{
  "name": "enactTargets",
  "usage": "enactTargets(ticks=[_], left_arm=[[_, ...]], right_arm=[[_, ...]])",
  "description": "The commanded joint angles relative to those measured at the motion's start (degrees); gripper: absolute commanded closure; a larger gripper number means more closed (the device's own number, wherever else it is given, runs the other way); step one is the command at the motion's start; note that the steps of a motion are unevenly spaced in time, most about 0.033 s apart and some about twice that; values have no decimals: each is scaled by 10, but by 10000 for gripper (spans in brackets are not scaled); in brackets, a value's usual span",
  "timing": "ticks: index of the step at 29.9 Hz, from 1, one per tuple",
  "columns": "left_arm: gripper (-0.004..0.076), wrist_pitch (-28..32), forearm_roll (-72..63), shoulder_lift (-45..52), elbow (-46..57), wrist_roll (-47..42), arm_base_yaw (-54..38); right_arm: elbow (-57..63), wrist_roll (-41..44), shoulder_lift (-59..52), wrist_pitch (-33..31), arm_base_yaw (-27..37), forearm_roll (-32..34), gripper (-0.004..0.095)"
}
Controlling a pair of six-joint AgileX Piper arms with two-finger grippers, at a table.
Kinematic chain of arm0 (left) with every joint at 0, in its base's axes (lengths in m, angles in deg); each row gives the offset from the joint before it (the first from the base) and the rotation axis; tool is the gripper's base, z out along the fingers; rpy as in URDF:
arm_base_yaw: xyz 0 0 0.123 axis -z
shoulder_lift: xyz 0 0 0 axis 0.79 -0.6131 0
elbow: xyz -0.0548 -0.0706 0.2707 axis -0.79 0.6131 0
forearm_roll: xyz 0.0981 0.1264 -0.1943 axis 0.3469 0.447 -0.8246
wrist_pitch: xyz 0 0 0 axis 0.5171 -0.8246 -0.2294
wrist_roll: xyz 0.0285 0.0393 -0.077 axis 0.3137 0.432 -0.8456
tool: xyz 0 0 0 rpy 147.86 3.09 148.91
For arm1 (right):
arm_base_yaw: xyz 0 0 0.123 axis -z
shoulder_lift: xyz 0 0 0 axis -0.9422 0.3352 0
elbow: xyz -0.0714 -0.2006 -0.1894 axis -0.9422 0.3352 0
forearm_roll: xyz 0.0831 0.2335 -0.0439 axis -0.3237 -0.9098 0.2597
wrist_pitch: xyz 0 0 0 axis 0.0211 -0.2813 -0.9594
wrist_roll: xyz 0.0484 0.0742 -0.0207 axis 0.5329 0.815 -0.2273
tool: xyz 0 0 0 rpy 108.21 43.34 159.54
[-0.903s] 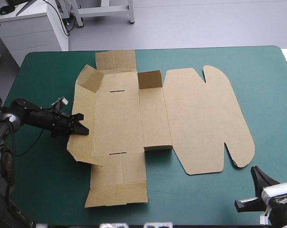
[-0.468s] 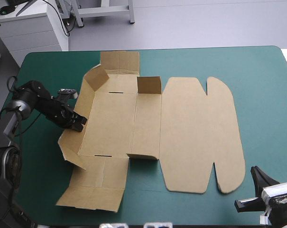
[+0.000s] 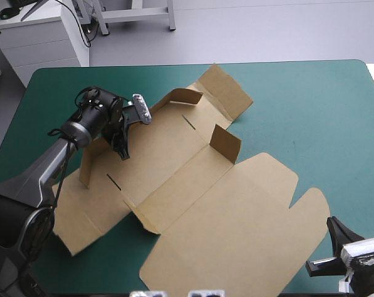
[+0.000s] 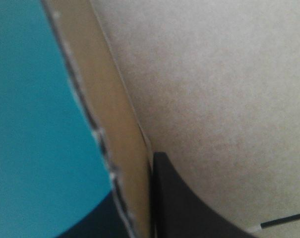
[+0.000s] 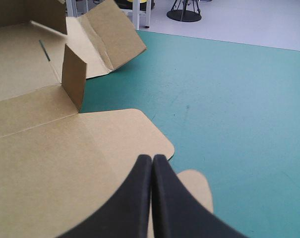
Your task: Fold the box
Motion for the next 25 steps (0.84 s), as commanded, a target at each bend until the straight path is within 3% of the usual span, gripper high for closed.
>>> enactTargets(ticks=[1,4,8,17,25], left_arm=[[731,119,93,28,-24,21,31],[731,200,151,28,-24,21,50],[731,248,206,28,-24,21,66],[731,199,234,27,-8,4,118],[731,153,440,28,0,-220,217]], right_arm=[[-16,-3,-11,42,5,-2,922],[-16,-3,-11,42,5,-2,922],[-16,-3,-11,42,5,-2,922],[-16,-3,-11,42,5,-2,922],[-16,-3,-11,42,5,-2,922]])
